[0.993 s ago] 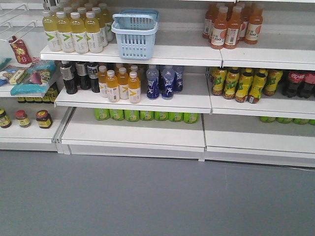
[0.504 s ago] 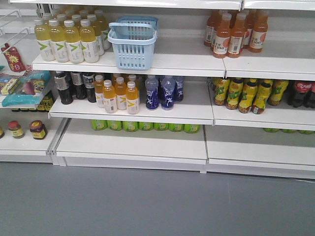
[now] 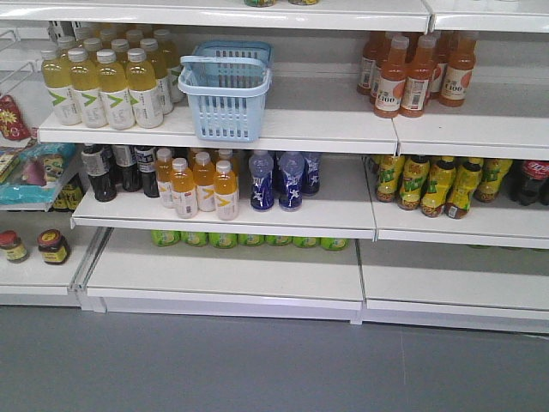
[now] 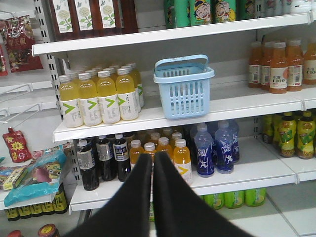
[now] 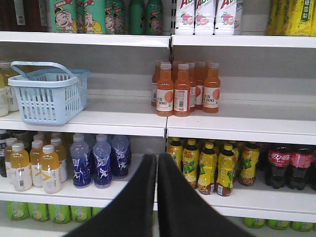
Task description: Place coke in basket with both arms
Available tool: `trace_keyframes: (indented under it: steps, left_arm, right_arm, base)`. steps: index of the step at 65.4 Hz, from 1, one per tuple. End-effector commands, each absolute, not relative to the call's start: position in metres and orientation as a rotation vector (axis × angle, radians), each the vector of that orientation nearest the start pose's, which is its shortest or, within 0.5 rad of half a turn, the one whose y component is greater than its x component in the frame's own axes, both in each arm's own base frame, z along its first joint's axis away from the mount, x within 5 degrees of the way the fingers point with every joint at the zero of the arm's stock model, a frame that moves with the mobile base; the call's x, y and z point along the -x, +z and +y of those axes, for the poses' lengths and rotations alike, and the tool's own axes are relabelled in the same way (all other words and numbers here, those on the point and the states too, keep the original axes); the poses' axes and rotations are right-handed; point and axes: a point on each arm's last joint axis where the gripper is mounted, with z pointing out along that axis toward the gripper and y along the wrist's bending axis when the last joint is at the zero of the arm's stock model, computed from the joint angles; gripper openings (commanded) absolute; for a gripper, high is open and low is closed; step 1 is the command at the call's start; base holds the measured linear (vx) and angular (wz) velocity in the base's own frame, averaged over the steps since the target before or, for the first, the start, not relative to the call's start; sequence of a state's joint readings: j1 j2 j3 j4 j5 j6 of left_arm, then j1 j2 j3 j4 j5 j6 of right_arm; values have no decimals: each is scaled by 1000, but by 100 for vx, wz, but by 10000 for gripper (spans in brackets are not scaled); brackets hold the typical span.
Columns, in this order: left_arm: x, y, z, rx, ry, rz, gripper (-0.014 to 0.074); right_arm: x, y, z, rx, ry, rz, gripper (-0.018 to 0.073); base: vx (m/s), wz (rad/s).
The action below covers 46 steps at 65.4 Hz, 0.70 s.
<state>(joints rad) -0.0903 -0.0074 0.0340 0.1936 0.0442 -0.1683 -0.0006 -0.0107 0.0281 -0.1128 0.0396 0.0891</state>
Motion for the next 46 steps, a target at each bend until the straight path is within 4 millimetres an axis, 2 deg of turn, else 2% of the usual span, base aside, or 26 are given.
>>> trace_keyframes:
  steps: [1,46]
  left_arm:
    - [-55,206,-5,-77,-72,1463,-6]
    - [-55,206,-5,-77,-72,1463,-6]
  right_arm:
    - [-55,204,0,26,-34,1464,-5]
    - [-55,204,0,26,-34,1464,-5]
  base:
    - [16,-3]
    - [17,-2]
